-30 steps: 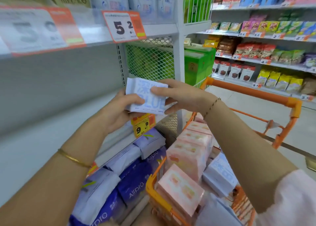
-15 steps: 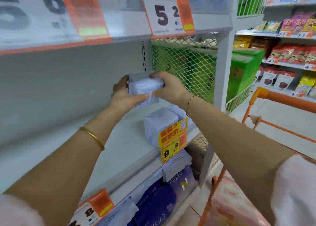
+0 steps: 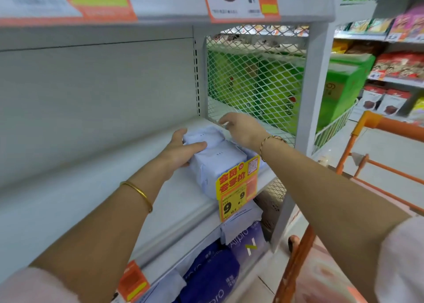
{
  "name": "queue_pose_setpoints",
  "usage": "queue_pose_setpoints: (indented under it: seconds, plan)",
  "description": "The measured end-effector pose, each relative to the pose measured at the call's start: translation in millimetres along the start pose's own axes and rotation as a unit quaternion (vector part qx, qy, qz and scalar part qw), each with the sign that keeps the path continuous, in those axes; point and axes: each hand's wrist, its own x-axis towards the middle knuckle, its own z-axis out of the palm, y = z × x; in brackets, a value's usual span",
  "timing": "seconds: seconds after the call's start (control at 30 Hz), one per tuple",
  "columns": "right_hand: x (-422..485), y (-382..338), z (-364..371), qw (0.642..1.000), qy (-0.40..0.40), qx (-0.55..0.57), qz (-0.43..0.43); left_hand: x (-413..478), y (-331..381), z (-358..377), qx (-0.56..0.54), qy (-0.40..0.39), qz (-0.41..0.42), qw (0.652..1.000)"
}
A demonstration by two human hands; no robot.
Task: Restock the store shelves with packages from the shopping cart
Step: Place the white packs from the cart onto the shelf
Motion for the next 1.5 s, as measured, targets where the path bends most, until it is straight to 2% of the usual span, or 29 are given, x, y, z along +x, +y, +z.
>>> queue_pose_setpoints:
  seconds: [0.07, 0.13, 0.37, 0.47, 0.53, 0.6, 0.67, 0.73, 0.83, 0.93, 1.03, 1.23, 1.33, 1.5]
  plan:
    - [-1.4, 11.3, -9.4, 0.997, 0.029, -0.059, 0.039, -1.3, 1.2, 0.4, 0.015, 0.001, -0.007, 1.000]
    - [-5.1, 20.6, -14.4, 0.994, -0.001, -0.100, 0.047, -3.2, 2.5, 1.4, 0.025, 0.003, -0.009, 1.000]
    - [-17.5, 22.7, -9.0, 0.989, -0.011, -0.127, 0.069, -8.2, 6.0, 8.4, 0.031, 0.013, -0.036, 0.999]
    - [-27.9, 19.1, -17.3, 0.993, 0.006, -0.098, 0.062, -14.7, 11.5, 8.6, 0.075, 0.052, -0.045, 0.995]
    - [-40.6, 16.7, -33.3, 0.995, 0.022, -0.079, 0.054, -24.2, 20.2, 11.4, 0.133, 0.111, -0.012, 0.985]
    - [-62.9, 11.9, -55.6, 0.996, 0.020, -0.072, 0.045, -40.9, 35.2, 18.9, 0.163, 0.175, 0.065, 0.969]
    - [-96.7, 6.2, -80.3, 0.997, 0.011, -0.069, 0.029, -62.8, 51.0, 33.3, 0.156, 0.193, 0.148, 0.957]
    - [-140.6, 1.1, -104.4, 0.998, 0.013, -0.067, 0.016, -88.8, 63.3, 55.0, 0.140, 0.160, 0.205, 0.955]
    - [-212.4, 7.3, -130.4, 0.998, 0.019, -0.051, 0.030, -131.9, 69.8, 97.6, 0.125, 0.053, 0.240, 0.961]
    - [-277.9, 27.2, -146.5, 0.995, 0.021, -0.036, 0.093, -171.7, 69.4, 139.8, 0.127, -0.085, 0.245, 0.957]
    - [-327.2, 46.0, -152.6, 0.983, -0.006, -0.075, 0.165, -198.4, 60.7, 171.1, 0.140, -0.167, 0.233, 0.948]
    - [-366.0, 63.2, -100.2, 0.945, -0.191, -0.158, 0.213, -224.6, 54.4, 200.9, 0.186, -0.181, 0.256, 0.931]
    - [-366.4, 76.2, -73.0, 0.933, -0.193, -0.183, 0.242, -229.3, 54.7, 201.6, 0.191, -0.187, 0.249, 0.931]
    - [-365.3, 88.9, -54.2, 0.939, -0.141, -0.191, 0.247, -231.9, 55.0, 197.2, 0.176, -0.185, 0.243, 0.936]
